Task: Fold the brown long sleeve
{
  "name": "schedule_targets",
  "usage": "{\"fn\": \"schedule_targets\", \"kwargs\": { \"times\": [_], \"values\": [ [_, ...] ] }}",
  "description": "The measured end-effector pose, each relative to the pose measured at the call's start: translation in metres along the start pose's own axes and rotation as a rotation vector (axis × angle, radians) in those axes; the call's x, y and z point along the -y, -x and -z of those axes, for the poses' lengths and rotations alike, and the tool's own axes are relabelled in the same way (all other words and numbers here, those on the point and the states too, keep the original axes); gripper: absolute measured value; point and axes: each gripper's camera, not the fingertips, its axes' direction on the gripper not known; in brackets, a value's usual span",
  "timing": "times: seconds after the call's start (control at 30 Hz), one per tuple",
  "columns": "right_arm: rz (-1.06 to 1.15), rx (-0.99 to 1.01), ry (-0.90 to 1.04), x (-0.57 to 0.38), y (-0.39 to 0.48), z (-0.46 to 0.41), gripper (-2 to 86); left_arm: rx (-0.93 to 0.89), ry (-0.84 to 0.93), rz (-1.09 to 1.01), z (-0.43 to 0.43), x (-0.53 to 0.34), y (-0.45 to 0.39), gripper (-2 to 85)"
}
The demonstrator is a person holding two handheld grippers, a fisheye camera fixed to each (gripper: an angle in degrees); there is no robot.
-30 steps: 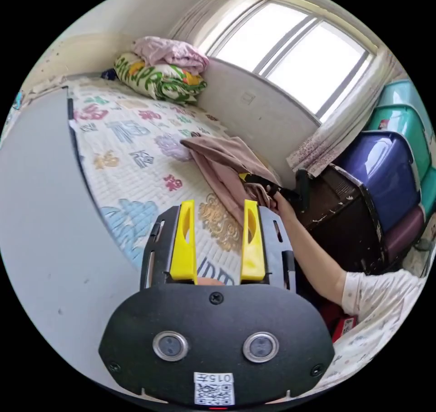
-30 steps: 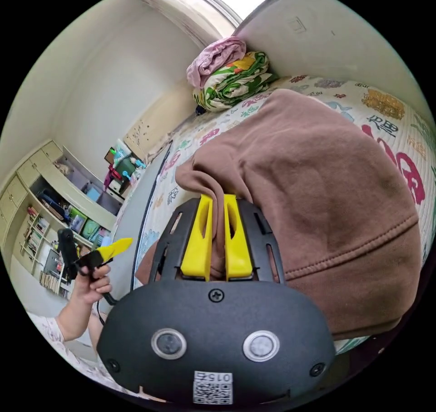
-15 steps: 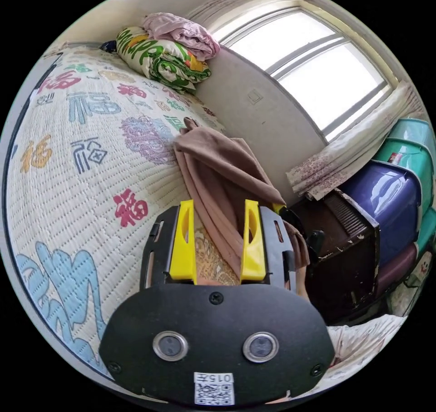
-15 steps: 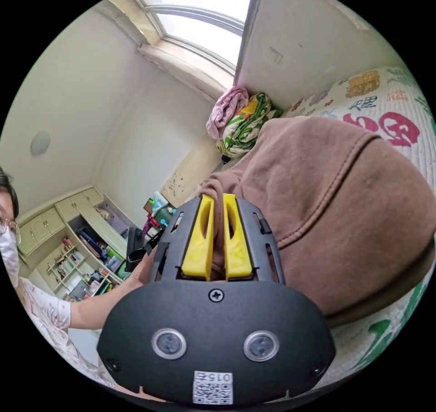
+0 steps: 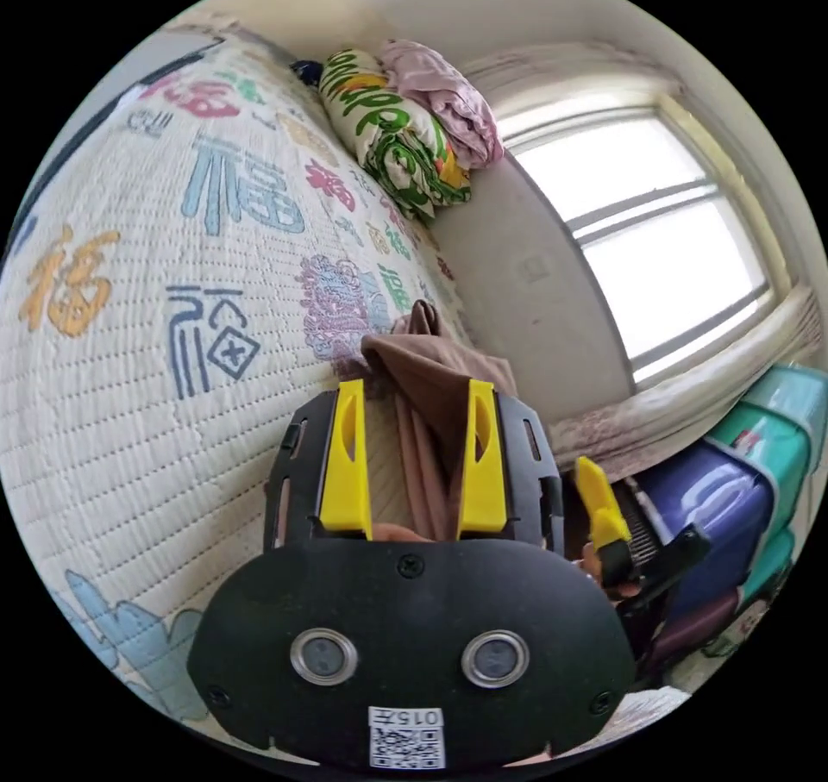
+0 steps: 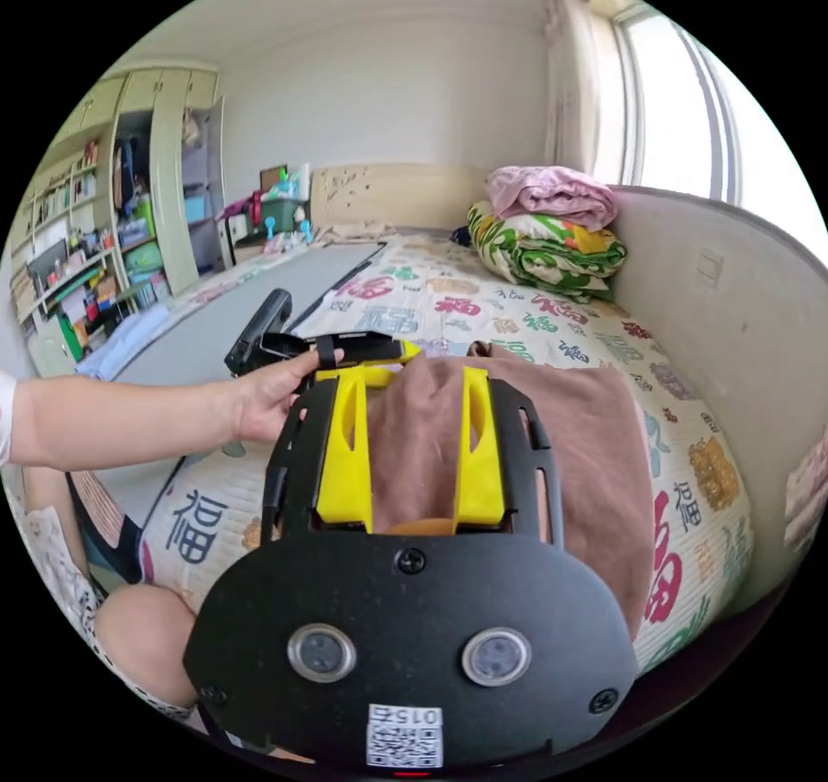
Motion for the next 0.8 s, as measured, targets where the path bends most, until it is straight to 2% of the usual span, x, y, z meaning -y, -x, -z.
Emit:
{"fn": "schedule_targets", "kwargs": {
  "times": [0.13, 0.23, 0.37, 0.5, 0.57, 0.63, 0.77, 0.8],
  "values": [
    [0.114, -0.075, 0.140, 0.006, 0.047, -0.051, 17.0, -0.216, 0.019, 0.005, -0.009, 0.017, 0.005, 13.6],
    [0.077, -0.068, 0.188, 0.002, 0.056, -0.066, 17.6, -0.349, 0.022, -0.077, -0.004, 0.029, -0.004, 13.6],
    [0.062, -0.065, 0.179, 0.008, 0.070, -0.070, 17.8, -0.341, 0.091, -0.191, -0.006, 0.036, -0.024, 13.9],
    [0.031, -0.075, 0.213, 0.025, 0.087, -0.089, 17.8, -0.417, 0.127, -0.227, -0.009, 0.033, -0.035, 13.8],
    [-0.029, -0.088, 0.171, 0.029, 0.084, -0.083, 14.9, -0.455, 0.168, -0.244, -0.014, 0.030, -0.044, 13.8],
    [-0.156, -0.030, 0.125, 0.026, 0.067, -0.069, 5.4, -0.461, 0.216, -0.316, -0.021, 0.025, -0.065, 13.7],
    [-0.469, 0.091, -0.065, -0.018, 0.011, -0.019, 2.5, -0.418, 0.255, -0.472, -0.033, 0.016, -0.093, 12.0],
    [-0.609, 0.103, -0.149, -0.046, -0.009, 0.002, 2.2, -0.412, 0.192, -0.491, -0.032, 0.013, -0.094, 11.4]
  ]
}}
